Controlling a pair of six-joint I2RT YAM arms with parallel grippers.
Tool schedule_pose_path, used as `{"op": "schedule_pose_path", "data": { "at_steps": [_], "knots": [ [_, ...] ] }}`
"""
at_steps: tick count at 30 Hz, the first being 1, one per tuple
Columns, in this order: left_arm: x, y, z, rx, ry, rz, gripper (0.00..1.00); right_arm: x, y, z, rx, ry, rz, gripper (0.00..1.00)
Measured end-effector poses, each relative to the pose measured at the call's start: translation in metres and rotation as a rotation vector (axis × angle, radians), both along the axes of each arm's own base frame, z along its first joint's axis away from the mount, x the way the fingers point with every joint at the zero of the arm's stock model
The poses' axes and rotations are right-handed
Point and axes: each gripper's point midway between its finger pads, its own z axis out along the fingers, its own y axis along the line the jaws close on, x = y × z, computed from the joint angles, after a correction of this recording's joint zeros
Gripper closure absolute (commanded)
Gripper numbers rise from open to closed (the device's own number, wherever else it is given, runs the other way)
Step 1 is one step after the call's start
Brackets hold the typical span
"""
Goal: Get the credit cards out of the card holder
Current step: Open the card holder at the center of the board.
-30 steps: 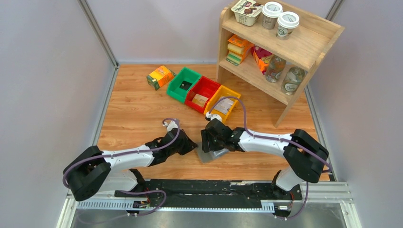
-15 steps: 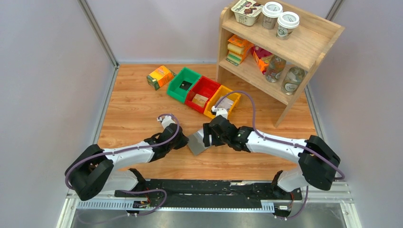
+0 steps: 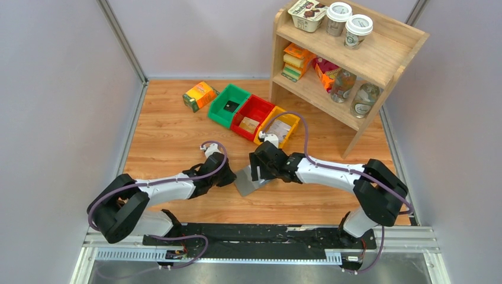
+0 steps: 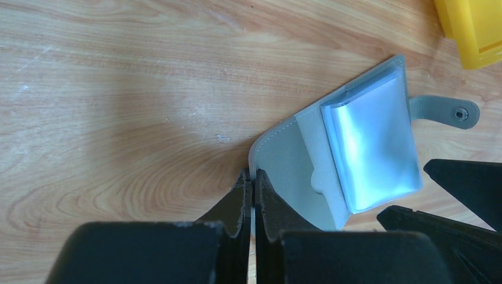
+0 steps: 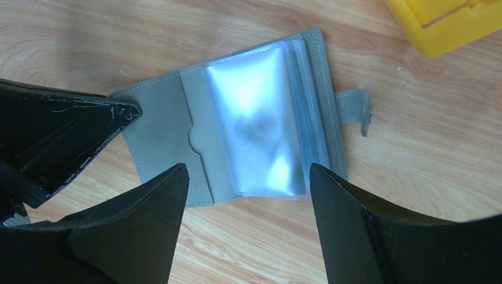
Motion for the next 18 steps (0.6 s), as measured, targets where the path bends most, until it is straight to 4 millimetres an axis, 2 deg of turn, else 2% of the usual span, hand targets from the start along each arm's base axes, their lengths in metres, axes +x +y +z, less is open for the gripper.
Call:
{"op": "schedule_pose_path", "data": {
  "at_steps": [11, 18],
  "knots": [
    [-0.001, -0.004, 0.000, -0.010, 0.009, -0.025, 1.00, -0.004, 0.003, -0.012, -0.011, 0.037, 0.017, 0.26],
    [-0.001, -0.006, 0.000, -0.018, 0.009, -0.034, 1.00, -0.012, 0.018, -0.009, 0.051, 0.072, 0.080, 0.32]
  ]
}}
